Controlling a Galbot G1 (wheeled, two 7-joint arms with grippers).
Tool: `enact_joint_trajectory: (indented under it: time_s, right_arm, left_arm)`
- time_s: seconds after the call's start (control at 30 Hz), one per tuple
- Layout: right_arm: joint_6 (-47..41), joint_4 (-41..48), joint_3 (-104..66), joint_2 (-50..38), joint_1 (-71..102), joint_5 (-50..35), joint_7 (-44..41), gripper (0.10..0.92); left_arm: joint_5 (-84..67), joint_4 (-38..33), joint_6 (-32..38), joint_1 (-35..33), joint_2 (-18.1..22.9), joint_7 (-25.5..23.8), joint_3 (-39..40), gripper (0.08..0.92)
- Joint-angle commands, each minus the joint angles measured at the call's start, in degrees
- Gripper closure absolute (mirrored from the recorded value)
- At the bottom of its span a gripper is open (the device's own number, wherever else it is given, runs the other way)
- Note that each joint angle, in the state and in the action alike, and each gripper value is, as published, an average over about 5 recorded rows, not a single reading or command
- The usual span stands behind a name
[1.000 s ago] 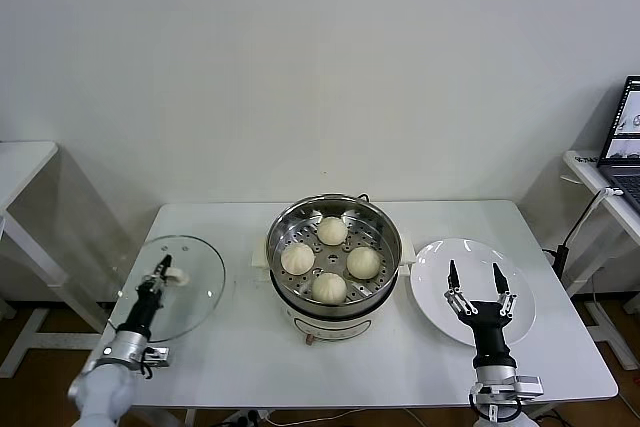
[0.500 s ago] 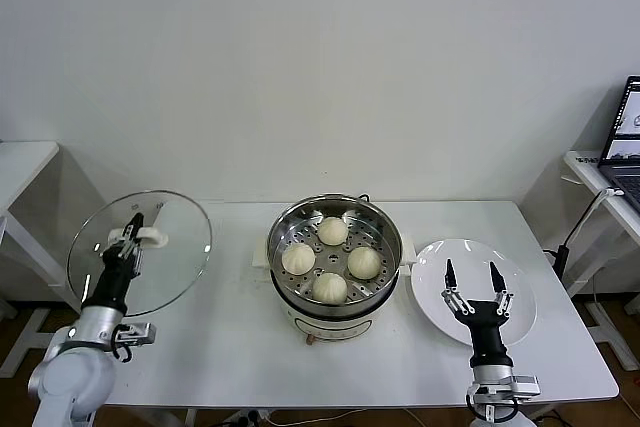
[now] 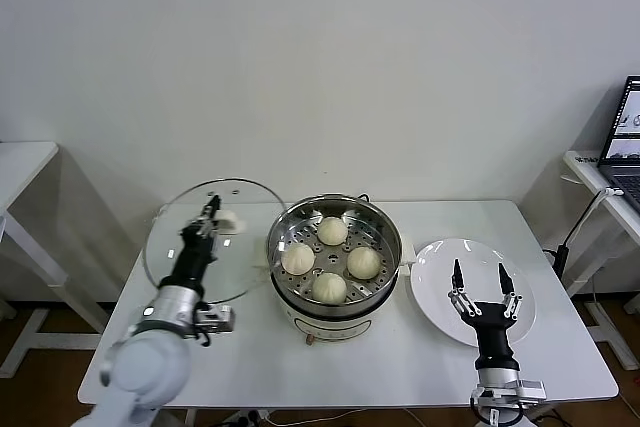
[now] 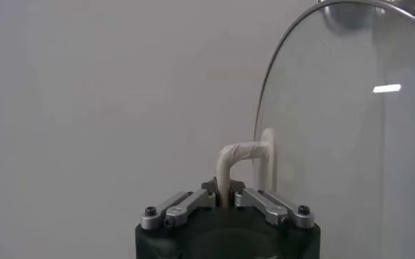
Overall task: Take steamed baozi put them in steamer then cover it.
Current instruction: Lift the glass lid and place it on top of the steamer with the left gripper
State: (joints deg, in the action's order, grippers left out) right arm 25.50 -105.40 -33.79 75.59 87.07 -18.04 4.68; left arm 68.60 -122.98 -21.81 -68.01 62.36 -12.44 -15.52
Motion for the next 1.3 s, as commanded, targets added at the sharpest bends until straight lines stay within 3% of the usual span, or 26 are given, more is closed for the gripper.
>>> enact_joint_trajectory:
  time_s: [0.03, 0.33, 0.63, 0.9, 1.3]
  right_arm:
    - [-0.1, -0.2, -0.7, 0.6, 0.5, 0.8, 0.1, 0.203]
    - [-0.1, 0.3, -1.4, 1.4, 0.8, 1.4, 0.1, 0.203]
    - [-0.3, 0.6, -1.6, 1.8, 0.4, 2.3, 0.3, 0.203]
    - [-0.3, 1.2, -1.6, 1.9, 0.2, 2.8, 0.3, 0.203]
    - [-0.1, 1.9, -1.6, 1.9, 0.0, 3.2, 0.2, 0.203]
  left_arm:
    - [7.9, 4.7, -11.5, 14.3, 2.8, -6.5, 22.3, 0.807]
    - [10.1, 11.2, -13.4, 20.6, 9.0, -6.8, 27.5, 0.807]
    - [13.3, 15.7, -13.9, 21.3, 14.5, -6.8, 27.8, 0.807]
    - [14.0, 18.1, -14.2, 20.7, 17.9, -6.0, 27.5, 0.807]
    - [15.6, 19.9, -14.0, 19.0, 20.0, -4.7, 27.2, 0.807]
